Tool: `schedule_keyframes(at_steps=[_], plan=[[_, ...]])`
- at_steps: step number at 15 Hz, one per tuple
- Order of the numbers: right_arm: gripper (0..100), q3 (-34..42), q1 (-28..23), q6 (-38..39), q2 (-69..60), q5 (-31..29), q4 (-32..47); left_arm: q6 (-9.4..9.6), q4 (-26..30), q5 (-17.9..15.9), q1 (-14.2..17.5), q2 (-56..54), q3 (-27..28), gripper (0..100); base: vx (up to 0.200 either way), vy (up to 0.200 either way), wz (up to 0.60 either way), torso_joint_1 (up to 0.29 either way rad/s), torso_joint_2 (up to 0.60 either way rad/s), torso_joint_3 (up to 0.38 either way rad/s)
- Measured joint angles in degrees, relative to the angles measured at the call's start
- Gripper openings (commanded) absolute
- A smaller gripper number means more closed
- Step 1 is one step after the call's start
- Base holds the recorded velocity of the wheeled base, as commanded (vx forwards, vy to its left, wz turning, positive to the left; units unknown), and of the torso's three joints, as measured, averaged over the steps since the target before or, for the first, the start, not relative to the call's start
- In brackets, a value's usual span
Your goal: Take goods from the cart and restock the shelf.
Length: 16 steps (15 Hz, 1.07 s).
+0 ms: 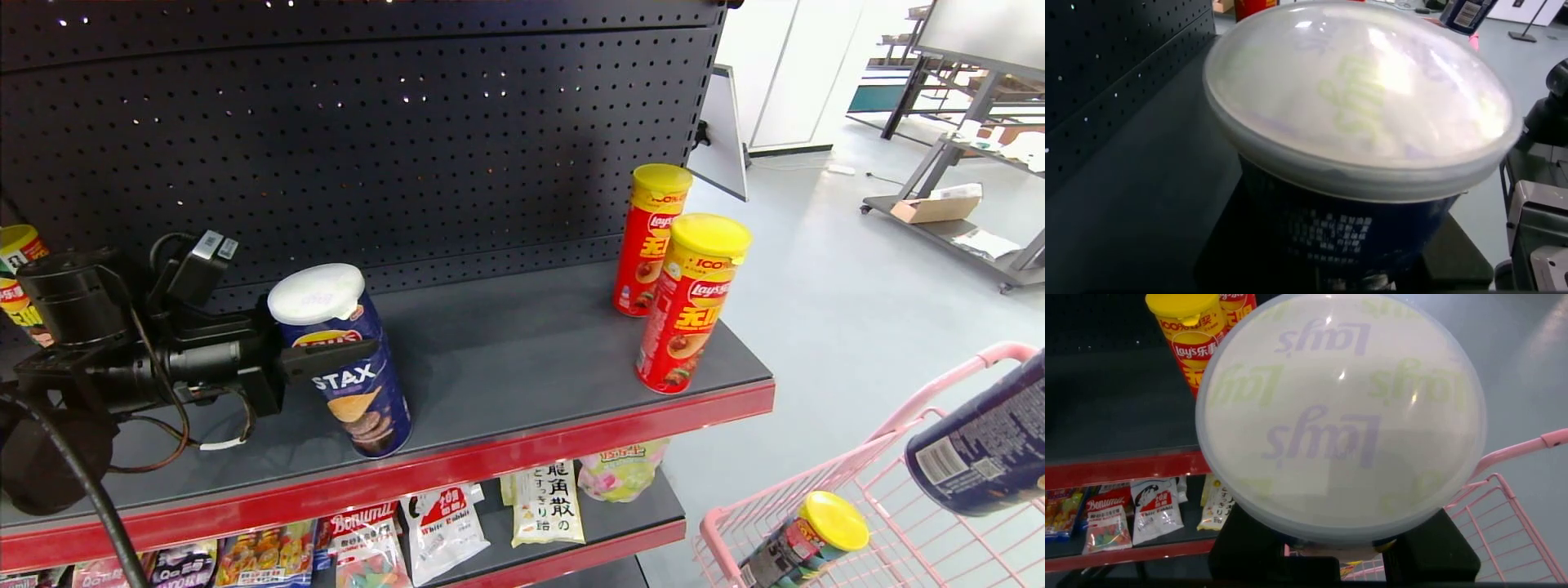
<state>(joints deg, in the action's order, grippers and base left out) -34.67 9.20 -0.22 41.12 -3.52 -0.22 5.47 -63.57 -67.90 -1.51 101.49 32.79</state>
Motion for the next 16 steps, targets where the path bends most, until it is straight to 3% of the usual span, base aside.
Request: schedule_keyframes(at_steps=[2,3,12,16], plan=[[0,-0.05,0.02,0.0,0.0,0.0,0.0,0.0,0.1,0.13,-0.06,0.0,0.0,0,0.0,0.0,0.0,0.0,0.0,0.0],[0,-0.05,0.02,0.0,-0.05,0.0,0.0,0.02,0.1,0.3,-0.06,0.05,0.0,100,0.0,0.0,0.0,0.0,0.0,0.0],[0,-0.05,0.0,-0.02,-0.3,-0.33,-0.02,-0.17,-2.3,1.3,0.22,-0.79,-2.28,100,0.0,0.0,0.0,0.0,0.0,0.0],[0,-0.05,0.0,0.0,-0.44,-0.6,-0.07,-0.15,-2.46,0.73,2.61,-3.3,-5.49,100,0.0,0.0,0.0,0.0,0.0,0.0]])
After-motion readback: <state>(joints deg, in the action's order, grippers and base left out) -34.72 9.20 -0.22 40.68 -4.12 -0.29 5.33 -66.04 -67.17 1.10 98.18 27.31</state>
